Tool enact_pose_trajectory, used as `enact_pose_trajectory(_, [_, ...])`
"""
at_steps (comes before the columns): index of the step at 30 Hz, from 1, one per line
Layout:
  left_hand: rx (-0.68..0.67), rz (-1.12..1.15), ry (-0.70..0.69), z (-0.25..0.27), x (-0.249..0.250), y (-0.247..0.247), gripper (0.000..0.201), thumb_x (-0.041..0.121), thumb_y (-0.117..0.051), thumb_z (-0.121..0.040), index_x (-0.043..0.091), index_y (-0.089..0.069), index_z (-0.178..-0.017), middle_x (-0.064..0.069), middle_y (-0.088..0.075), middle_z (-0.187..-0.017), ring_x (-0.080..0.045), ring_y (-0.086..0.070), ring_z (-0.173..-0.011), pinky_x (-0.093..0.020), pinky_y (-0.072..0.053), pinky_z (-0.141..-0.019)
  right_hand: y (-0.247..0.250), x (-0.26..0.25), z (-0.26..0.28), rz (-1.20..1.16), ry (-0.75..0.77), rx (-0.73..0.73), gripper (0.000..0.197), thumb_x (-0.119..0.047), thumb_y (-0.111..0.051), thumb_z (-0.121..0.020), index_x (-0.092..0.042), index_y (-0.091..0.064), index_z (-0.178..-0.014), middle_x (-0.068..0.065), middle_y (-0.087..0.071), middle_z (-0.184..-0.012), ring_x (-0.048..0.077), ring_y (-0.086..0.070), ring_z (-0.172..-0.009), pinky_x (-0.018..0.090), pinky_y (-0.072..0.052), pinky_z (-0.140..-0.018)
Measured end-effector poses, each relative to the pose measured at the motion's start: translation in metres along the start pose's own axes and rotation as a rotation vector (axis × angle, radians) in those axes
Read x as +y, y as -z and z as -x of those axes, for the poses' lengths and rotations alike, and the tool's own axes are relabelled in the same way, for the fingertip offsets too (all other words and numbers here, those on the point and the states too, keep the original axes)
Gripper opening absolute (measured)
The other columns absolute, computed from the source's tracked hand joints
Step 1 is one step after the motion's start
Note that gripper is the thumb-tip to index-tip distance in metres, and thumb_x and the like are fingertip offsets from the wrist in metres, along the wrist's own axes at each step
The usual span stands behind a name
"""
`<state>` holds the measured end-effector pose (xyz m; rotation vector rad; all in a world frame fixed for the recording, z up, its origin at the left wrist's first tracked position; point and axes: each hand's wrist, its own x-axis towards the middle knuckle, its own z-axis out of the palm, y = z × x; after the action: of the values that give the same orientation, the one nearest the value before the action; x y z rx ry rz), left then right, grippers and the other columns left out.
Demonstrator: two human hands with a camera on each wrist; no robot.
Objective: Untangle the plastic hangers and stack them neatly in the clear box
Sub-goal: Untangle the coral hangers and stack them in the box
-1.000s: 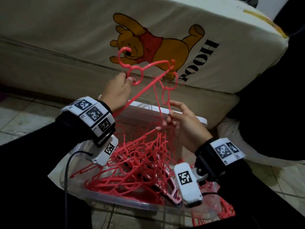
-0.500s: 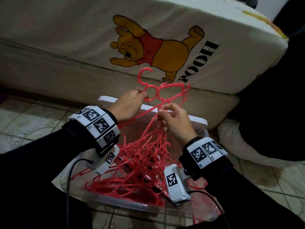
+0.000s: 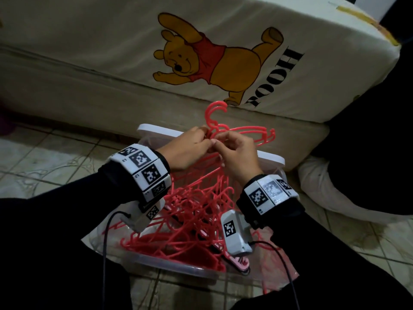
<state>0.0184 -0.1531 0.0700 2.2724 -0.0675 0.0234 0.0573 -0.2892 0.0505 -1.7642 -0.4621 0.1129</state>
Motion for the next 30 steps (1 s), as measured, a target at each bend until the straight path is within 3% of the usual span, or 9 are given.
enact_pose_trajectory(3, [0.013, -0.085, 0.007, 0.000, -0.003, 0.001, 0.024, 0.020, -0.044, -0.095, 0.011, -0.051, -0.117, -0.013, -0.056, -0.116, -0.028, -0.053, -0.109, -0.041, -0.042, -0.093, 0.006, -0.007, -0.003, 0.036, -0.008, -0.064, 0.023, -0.004, -0.061, -0.088, -0.023, -0.063, -0.076, -0.002, -0.066, -0.069, 0.004, -0.055, -0.050, 0.023, -0.043, -0.044])
enact_pose_trajectory(5, [0.062, -0.186, 0.009, 0.001, -0.005, 0.001, 0.019, 0.021, -0.045, -0.094, 0.013, -0.049, -0.110, -0.011, -0.055, -0.109, -0.029, -0.053, -0.103, -0.038, -0.042, -0.084, 0.011, -0.012, -0.005, 0.027, -0.026, -0.092, 0.020, -0.001, -0.058, -0.089, -0.019, -0.065, -0.083, 0.002, -0.068, -0.076, 0.010, -0.059, -0.058, 0.024, -0.046, -0.047])
enact_pose_trajectory(8, [0.156, -0.290, -0.015, 0.002, -0.005, 0.007, 0.020, 0.022, -0.044, -0.091, 0.010, -0.050, -0.106, -0.011, -0.055, -0.107, -0.030, -0.053, -0.100, -0.042, -0.043, -0.085, 0.023, -0.015, -0.008, 0.090, -0.009, -0.092, 0.023, 0.004, -0.054, -0.088, -0.015, -0.064, -0.082, 0.007, -0.069, -0.078, 0.001, -0.058, -0.053, 0.016, -0.044, -0.047])
enact_pose_trajectory(11, [0.263, -0.301, -0.046, 0.001, -0.005, 0.017, 0.019, 0.021, -0.044, -0.091, 0.009, -0.055, -0.100, -0.011, -0.060, -0.101, -0.031, -0.055, -0.093, -0.041, -0.044, -0.079, 0.034, -0.006, -0.010, 0.478, 0.085, -0.160, 0.018, 0.002, -0.055, -0.085, -0.012, -0.067, -0.083, 0.010, -0.071, -0.081, 0.006, -0.061, -0.061, 0.023, -0.048, -0.059])
enact_pose_trajectory(14, [0.327, -0.360, -0.038, 0.000, -0.007, 0.026, 0.021, 0.026, -0.042, -0.091, 0.013, -0.057, -0.098, -0.012, -0.063, -0.088, -0.034, -0.056, -0.082, -0.042, -0.045, -0.070, 0.032, 0.016, 0.002, 0.977, 0.126, -0.469, 0.015, -0.014, -0.058, -0.084, -0.018, -0.068, -0.095, 0.004, -0.069, -0.097, 0.022, -0.063, -0.092, 0.033, -0.049, -0.079])
enact_pose_trajectory(18, [0.382, -0.566, 0.048, 0.000, -0.011, 0.030, 0.021, 0.034, -0.036, -0.093, 0.018, -0.048, -0.100, -0.007, -0.050, -0.074, -0.030, -0.045, -0.068, -0.036, -0.033, -0.062, 0.013, 0.050, 0.026, 1.272, 0.198, -0.727, 0.030, -0.028, -0.050, -0.091, -0.021, -0.056, -0.120, 0.005, -0.058, -0.122, 0.025, -0.051, -0.115, 0.036, -0.041, -0.091])
enact_pose_trajectory(22, [0.381, -0.685, -0.020, -0.003, -0.014, 0.028, 0.031, 0.040, -0.031, -0.097, 0.014, -0.048, -0.099, -0.014, -0.062, -0.081, -0.035, -0.058, -0.081, -0.039, -0.031, -0.071, 0.003, 0.072, 0.031, 1.397, 0.273, -0.687, 0.032, -0.024, -0.040, -0.097, -0.018, -0.044, -0.128, 0.005, -0.059, -0.124, 0.024, -0.051, -0.116, 0.038, -0.035, -0.092])
enact_pose_trajectory(27, [0.351, -0.645, 0.020, -0.002, -0.016, 0.027, 0.026, 0.036, -0.030, -0.098, 0.015, -0.046, -0.102, -0.010, -0.056, -0.078, -0.035, -0.054, -0.074, -0.037, -0.033, -0.062, 0.007, 0.070, 0.025, 1.329, 0.270, -0.717, 0.025, -0.028, -0.044, -0.095, -0.020, -0.055, -0.116, 0.004, -0.063, -0.116, 0.023, -0.057, -0.110, 0.033, -0.037, -0.086])
enact_pose_trajectory(30, [0.340, -0.628, 0.039, -0.001, -0.017, 0.028, 0.026, 0.036, -0.031, -0.098, 0.017, -0.044, -0.109, -0.013, -0.060, -0.085, -0.038, -0.058, -0.080, -0.038, -0.035, -0.065, 0.018, 0.059, 0.014, 1.301, 0.240, -0.635, 0.020, -0.024, -0.047, -0.092, -0.023, -0.057, -0.109, 0.004, -0.064, -0.110, 0.025, -0.060, -0.104, 0.031, -0.036, -0.076])
